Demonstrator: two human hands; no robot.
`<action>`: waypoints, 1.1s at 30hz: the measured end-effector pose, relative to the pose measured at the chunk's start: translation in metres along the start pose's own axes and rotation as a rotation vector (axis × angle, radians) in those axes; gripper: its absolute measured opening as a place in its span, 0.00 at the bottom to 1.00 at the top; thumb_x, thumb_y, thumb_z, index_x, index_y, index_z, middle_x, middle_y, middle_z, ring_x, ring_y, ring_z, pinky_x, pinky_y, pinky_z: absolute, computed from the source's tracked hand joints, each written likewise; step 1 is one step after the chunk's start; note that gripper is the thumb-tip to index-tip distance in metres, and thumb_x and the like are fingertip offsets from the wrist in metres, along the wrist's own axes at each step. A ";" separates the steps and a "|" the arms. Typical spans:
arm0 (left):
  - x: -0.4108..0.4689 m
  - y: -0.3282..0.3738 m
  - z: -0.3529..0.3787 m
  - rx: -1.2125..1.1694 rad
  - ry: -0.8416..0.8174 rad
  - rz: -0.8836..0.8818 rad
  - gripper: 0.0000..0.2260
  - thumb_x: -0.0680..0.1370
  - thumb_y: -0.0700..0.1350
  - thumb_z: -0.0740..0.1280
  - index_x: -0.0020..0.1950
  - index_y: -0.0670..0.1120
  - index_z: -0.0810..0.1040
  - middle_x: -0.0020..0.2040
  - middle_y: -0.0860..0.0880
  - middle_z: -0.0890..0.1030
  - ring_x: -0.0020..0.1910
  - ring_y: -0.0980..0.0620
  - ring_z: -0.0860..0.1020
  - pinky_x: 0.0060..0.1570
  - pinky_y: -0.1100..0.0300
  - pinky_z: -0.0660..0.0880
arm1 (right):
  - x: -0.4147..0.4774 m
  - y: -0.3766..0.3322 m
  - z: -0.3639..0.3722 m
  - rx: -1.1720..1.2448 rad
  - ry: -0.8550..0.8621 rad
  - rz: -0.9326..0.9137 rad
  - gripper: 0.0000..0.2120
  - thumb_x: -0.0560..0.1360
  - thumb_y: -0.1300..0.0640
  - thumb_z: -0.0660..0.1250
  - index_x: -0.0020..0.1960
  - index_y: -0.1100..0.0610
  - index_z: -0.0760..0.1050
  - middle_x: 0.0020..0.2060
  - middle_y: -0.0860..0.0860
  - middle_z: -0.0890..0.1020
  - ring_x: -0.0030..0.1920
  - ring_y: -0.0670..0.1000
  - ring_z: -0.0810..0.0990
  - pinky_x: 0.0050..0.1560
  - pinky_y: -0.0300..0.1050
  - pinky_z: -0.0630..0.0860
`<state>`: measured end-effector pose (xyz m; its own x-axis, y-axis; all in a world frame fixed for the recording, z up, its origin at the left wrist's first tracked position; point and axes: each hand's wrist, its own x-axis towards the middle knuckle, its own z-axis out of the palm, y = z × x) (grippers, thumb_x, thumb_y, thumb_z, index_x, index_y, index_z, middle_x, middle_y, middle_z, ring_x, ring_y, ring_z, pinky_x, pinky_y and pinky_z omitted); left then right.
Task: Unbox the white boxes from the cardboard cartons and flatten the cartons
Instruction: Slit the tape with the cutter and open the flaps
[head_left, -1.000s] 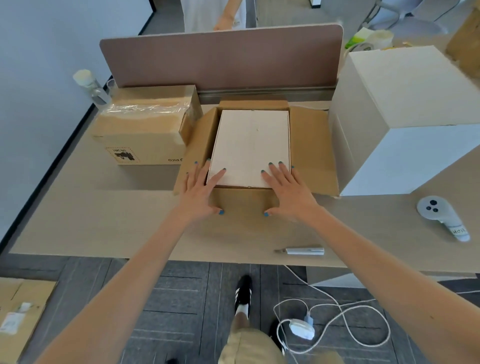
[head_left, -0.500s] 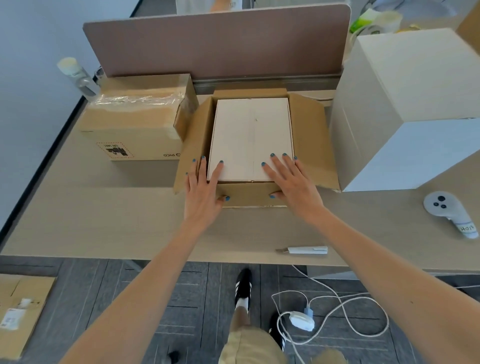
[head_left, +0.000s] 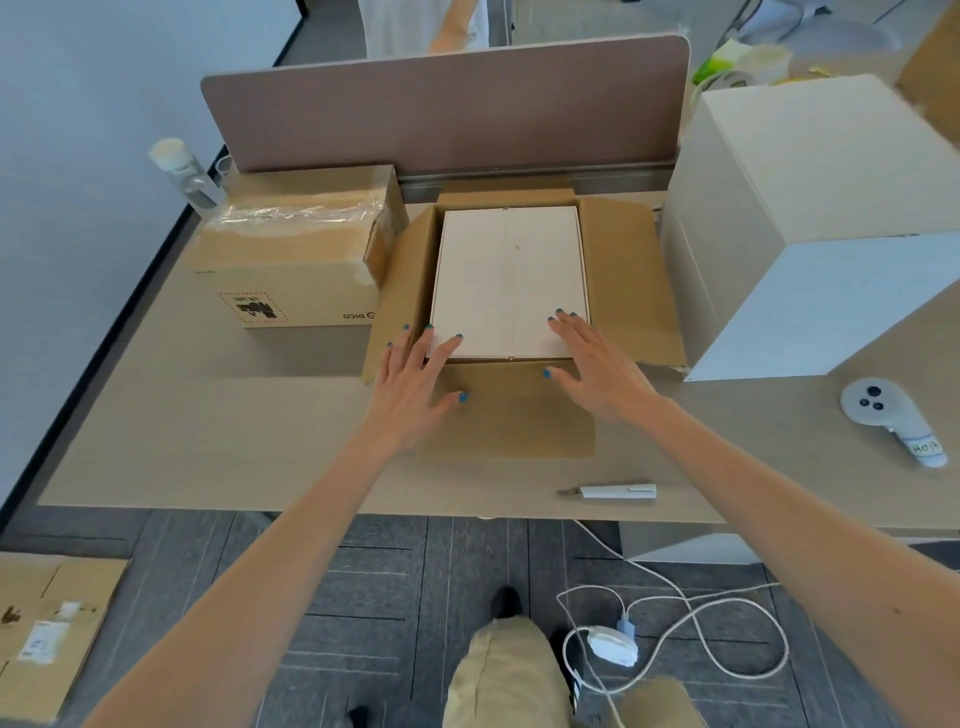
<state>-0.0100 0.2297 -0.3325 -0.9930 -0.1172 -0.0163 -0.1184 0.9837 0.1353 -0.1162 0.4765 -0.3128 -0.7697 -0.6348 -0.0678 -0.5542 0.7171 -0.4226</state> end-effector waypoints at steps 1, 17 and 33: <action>0.001 0.000 -0.002 -0.010 0.007 0.007 0.30 0.80 0.56 0.64 0.80 0.56 0.55 0.80 0.45 0.56 0.80 0.40 0.48 0.76 0.44 0.48 | 0.001 -0.002 -0.001 0.038 0.006 0.027 0.29 0.82 0.51 0.57 0.78 0.55 0.50 0.78 0.50 0.50 0.78 0.49 0.48 0.75 0.49 0.54; 0.057 0.019 -0.017 -0.002 -0.007 -0.082 0.22 0.85 0.51 0.53 0.79 0.50 0.56 0.78 0.39 0.59 0.69 0.39 0.66 0.66 0.50 0.63 | 0.051 -0.045 0.010 0.261 0.085 0.532 0.33 0.80 0.55 0.58 0.76 0.66 0.45 0.77 0.61 0.49 0.77 0.57 0.47 0.76 0.50 0.50; 0.075 0.009 -0.027 -0.024 -0.031 -0.131 0.19 0.83 0.48 0.56 0.74 0.44 0.61 0.55 0.43 0.76 0.53 0.42 0.76 0.44 0.52 0.70 | 0.094 -0.058 -0.019 0.388 0.208 0.863 0.28 0.73 0.54 0.59 0.68 0.68 0.60 0.57 0.58 0.76 0.58 0.60 0.75 0.60 0.53 0.71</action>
<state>-0.0855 0.2259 -0.3055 -0.9686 -0.2400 -0.0657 -0.2474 0.9566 0.1539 -0.1624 0.3812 -0.2774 -0.9240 0.1556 -0.3492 0.3422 0.7440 -0.5739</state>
